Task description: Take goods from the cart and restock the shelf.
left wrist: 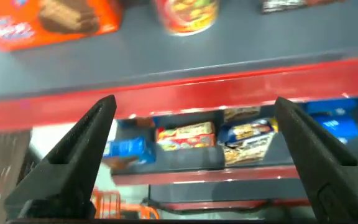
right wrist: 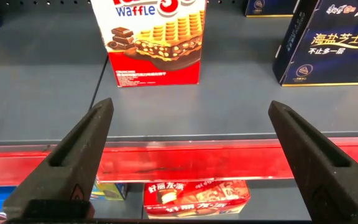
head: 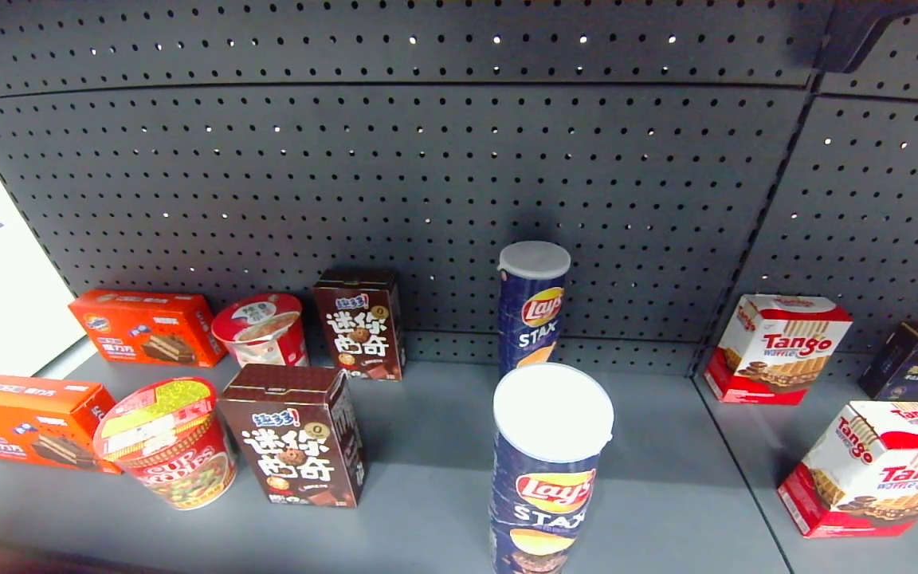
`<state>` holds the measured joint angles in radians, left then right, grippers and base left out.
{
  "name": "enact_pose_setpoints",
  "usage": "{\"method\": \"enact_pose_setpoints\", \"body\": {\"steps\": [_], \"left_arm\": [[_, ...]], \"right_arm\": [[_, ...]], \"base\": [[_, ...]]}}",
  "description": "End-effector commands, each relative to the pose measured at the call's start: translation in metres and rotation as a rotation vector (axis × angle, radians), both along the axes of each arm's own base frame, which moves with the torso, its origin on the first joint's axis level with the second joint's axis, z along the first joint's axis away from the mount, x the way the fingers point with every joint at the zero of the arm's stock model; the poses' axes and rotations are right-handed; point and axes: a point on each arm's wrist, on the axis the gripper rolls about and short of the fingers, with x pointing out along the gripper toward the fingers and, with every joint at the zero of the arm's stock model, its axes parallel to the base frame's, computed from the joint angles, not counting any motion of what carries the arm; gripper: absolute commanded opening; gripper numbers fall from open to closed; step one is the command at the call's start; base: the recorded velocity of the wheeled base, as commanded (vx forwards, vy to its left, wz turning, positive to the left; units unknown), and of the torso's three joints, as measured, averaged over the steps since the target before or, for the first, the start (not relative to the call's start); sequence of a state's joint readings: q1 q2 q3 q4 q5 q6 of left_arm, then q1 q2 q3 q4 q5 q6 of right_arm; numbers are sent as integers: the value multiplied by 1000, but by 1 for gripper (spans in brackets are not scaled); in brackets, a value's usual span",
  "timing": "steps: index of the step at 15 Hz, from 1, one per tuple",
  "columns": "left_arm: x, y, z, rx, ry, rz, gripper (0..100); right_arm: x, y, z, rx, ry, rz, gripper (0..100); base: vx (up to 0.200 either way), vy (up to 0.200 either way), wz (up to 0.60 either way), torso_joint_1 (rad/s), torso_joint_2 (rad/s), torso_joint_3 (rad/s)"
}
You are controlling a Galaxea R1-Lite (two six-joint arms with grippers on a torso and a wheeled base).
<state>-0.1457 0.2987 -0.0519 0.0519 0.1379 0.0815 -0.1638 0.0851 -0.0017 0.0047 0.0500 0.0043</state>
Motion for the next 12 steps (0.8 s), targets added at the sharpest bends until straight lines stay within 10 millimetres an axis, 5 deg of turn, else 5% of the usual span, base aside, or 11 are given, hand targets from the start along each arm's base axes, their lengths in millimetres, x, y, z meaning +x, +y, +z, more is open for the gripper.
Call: {"method": "enact_pose_setpoints", "body": {"steps": [1,2,3,6,12], "left_arm": [[-8,-6,-1,-88,-90,-42,100],[-18,-15,-3,-141,-219,-268,100],[-15,-14,-3,-126,-246,-270,100],[-14,-4,-11,-59,-204,191,100],[-14,-7,-11,-80,-195,48,100]], "right_arm": [[0,0,0,1,2,0,100],[0,0,0,1,1,0,100],[0,0,0,1,1,0,100],[0,0,0,2,1,-1,100],[0,0,0,2,2,-1,100]], "base": [[0,0,0,0,0,0],[0,0,0,0,0,0],[0,0,0,0,0,0],[0,0,0,0,0,0],[0,0,0,0,0,0]]}}
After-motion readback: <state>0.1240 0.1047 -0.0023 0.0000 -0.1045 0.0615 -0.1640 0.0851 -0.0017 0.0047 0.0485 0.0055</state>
